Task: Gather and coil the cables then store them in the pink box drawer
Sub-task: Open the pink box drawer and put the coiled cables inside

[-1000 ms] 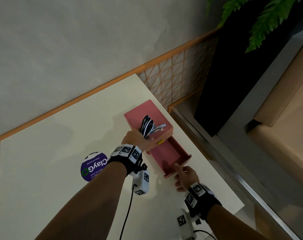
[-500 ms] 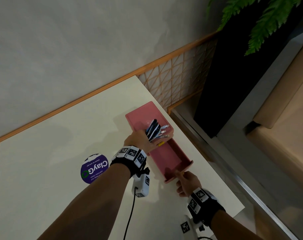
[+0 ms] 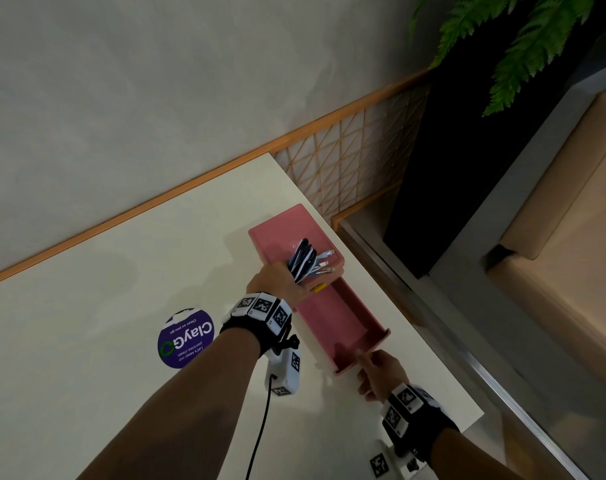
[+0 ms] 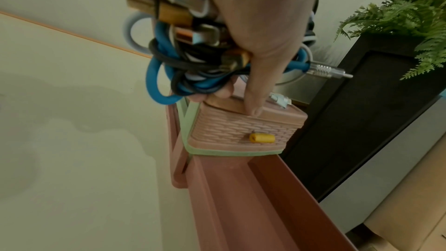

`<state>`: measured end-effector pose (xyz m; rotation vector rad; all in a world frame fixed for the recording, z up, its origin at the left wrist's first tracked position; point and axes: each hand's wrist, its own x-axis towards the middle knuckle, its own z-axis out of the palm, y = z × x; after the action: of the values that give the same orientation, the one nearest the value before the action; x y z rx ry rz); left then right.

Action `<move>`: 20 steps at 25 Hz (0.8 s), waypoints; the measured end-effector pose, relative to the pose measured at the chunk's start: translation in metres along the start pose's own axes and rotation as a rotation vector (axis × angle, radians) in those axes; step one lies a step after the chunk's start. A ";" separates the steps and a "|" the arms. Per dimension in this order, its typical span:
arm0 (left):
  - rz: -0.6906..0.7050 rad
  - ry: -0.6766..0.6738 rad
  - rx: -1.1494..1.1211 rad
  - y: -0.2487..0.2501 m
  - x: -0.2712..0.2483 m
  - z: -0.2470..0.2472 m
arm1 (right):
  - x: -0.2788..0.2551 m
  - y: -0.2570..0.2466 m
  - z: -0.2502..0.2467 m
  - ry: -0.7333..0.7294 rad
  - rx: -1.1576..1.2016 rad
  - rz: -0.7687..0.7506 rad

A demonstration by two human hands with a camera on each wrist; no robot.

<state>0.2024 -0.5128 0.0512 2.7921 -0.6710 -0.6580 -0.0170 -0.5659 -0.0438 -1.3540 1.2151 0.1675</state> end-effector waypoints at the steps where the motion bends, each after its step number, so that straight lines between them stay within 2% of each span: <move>1: -0.003 -0.001 -0.001 0.000 0.000 0.000 | 0.000 -0.002 -0.001 -0.008 -0.004 -0.005; 6: -0.011 -0.022 -0.011 0.002 -0.005 -0.002 | -0.003 -0.008 -0.001 -0.029 -0.048 0.002; 9: -0.003 -0.036 -0.124 0.003 -0.016 -0.011 | -0.013 -0.014 -0.005 0.089 -0.084 0.055; 10: 0.007 -0.016 -0.201 0.002 -0.022 -0.012 | -0.020 -0.018 -0.008 0.157 -0.110 0.012; 12: 0.036 0.054 -0.401 0.000 -0.035 -0.009 | -0.035 -0.030 -0.013 0.225 -0.145 -0.213; 14: 0.055 0.056 -0.611 0.001 -0.053 0.001 | -0.058 -0.057 -0.012 0.104 -0.097 -0.449; 15: 0.068 0.011 -0.694 0.004 -0.063 0.008 | -0.065 -0.070 -0.009 0.000 -0.052 -0.504; 17: 0.122 -0.101 -0.767 0.011 -0.077 0.022 | -0.070 -0.093 -0.001 -0.199 0.029 -0.555; 20: 0.183 -0.161 -0.832 0.014 -0.083 0.034 | -0.066 -0.105 0.003 -0.246 0.006 -0.573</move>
<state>0.1143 -0.4889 0.0562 1.9087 -0.5074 -0.8765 0.0307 -0.5603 0.0708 -1.5705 0.5911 -0.0763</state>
